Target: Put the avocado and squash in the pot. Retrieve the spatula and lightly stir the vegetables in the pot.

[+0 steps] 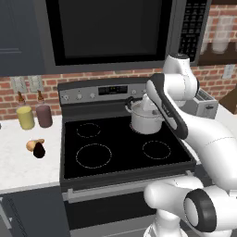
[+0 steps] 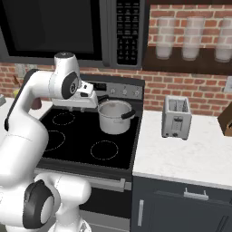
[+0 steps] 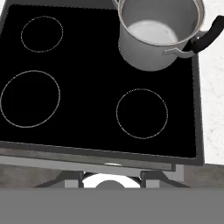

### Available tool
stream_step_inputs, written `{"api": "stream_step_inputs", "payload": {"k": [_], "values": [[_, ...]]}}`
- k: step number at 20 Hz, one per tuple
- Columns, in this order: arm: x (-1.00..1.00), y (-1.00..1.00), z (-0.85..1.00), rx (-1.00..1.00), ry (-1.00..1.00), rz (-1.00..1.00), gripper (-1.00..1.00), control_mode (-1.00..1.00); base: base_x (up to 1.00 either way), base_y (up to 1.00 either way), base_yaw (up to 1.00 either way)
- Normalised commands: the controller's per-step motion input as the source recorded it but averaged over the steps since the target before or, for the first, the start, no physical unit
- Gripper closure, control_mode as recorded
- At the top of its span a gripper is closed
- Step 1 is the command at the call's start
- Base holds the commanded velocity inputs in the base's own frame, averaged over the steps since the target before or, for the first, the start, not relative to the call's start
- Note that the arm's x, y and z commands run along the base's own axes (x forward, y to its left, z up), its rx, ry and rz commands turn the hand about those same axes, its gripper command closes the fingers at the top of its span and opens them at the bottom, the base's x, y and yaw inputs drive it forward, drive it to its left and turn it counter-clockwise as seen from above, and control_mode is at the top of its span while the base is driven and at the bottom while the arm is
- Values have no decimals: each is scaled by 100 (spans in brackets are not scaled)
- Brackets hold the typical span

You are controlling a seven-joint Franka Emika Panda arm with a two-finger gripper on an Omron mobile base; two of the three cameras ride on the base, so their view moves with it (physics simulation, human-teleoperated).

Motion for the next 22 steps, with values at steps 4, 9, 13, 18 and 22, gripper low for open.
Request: {"api": "stream_step_inputs", "payload": {"k": [4,9,13,18,22], "values": [[0,0,0,0,0,0,-100,100,0,0,0],[0,0,0,0,0,0,-100,100,0,6,0],[0,0,0,0,0,0,-100,100,0,65,0],[0,0,0,0,0,0,-100,100,0,94,0],[0,0,0,0,0,0,-100,100,0,97,0]]}}
